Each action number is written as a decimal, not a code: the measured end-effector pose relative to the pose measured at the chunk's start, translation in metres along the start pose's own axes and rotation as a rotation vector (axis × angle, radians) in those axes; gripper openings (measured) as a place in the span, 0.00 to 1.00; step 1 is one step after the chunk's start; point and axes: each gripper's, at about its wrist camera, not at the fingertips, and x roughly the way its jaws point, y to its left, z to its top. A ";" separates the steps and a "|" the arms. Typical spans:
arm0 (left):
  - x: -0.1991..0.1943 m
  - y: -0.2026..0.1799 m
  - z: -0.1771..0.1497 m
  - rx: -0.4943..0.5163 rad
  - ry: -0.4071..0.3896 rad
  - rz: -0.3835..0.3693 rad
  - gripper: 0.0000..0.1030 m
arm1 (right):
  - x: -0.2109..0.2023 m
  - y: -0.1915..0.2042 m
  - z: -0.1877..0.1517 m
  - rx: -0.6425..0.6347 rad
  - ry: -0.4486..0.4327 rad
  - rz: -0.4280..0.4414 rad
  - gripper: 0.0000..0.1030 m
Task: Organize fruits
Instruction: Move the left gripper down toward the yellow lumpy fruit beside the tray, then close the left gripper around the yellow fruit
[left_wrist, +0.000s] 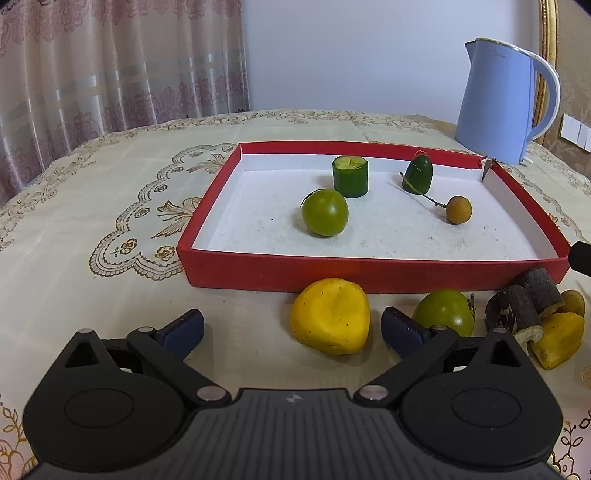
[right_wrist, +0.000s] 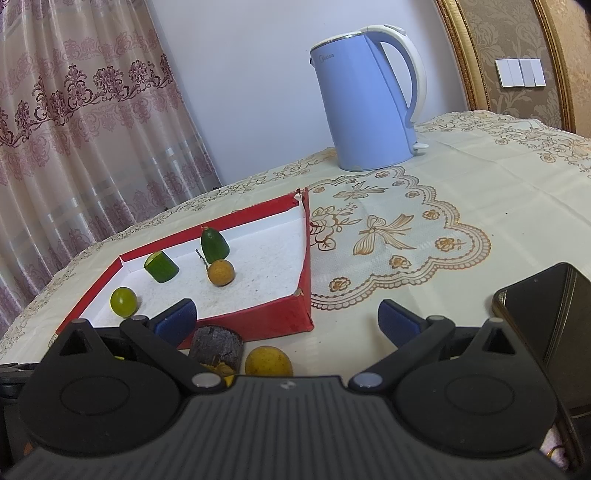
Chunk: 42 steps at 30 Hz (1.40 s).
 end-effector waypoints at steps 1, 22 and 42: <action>0.000 0.000 0.000 0.000 0.000 0.001 1.00 | 0.000 0.000 0.000 0.000 0.000 0.000 1.00; -0.011 -0.011 -0.005 0.084 -0.082 -0.035 0.47 | 0.000 0.000 0.000 0.001 0.002 -0.001 1.00; -0.015 -0.004 -0.007 0.054 -0.109 -0.064 0.39 | 0.002 -0.001 -0.001 0.007 0.020 -0.005 1.00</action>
